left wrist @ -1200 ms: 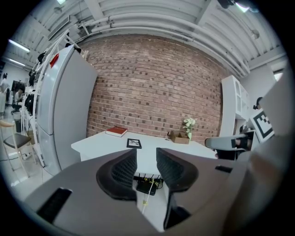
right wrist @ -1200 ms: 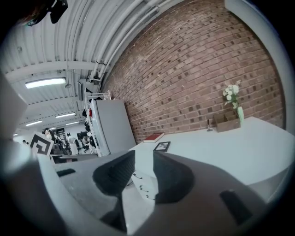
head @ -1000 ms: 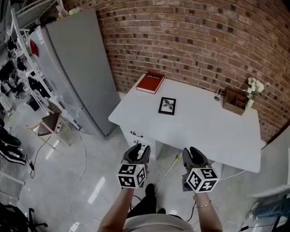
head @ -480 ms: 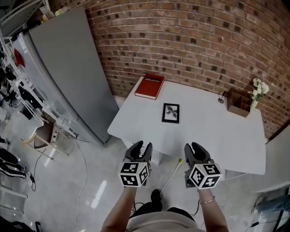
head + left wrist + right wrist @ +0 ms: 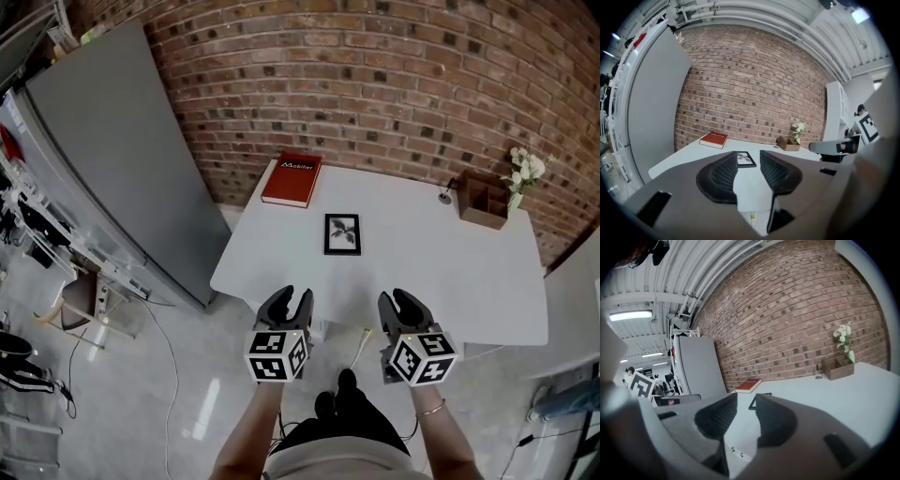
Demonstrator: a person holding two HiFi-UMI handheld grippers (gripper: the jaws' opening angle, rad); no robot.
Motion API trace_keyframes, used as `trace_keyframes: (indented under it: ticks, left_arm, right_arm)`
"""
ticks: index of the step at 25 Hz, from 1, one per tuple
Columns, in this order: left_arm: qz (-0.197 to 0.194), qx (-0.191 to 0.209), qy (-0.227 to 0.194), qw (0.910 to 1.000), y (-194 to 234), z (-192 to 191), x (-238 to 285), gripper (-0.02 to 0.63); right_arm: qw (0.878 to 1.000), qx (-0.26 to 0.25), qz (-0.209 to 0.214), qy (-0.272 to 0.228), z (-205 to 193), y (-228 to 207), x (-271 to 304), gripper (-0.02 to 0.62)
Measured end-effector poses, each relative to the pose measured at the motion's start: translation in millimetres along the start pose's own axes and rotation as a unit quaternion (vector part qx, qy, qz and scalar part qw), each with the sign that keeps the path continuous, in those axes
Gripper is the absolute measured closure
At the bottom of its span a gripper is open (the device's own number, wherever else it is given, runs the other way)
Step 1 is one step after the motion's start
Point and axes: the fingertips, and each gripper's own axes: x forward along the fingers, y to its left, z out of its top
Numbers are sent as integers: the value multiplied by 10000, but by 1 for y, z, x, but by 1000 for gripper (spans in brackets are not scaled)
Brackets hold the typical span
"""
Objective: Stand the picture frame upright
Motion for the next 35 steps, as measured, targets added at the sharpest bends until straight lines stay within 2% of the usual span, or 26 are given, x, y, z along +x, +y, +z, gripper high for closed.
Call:
trace_keyframes:
  ticks: [13, 24, 29, 35]
  left_arm:
    - [-23, 30, 164, 9999, 9, 12, 65, 468]
    - [203, 50, 121, 9997, 28, 38, 143, 472]
    - [286, 90, 140, 9995, 34, 48, 167, 472]
    - [149, 100, 243, 9995, 45, 50, 197, 472]
  right_arm:
    - [9999, 111, -35, -11, 19, -34, 53, 489]
    - [9998, 193, 91, 21, 37, -74, 118, 489]
    - [9995, 248, 189, 56, 43, -81, 141, 489]
    - [9995, 231, 165, 134, 42, -79, 165, 489]
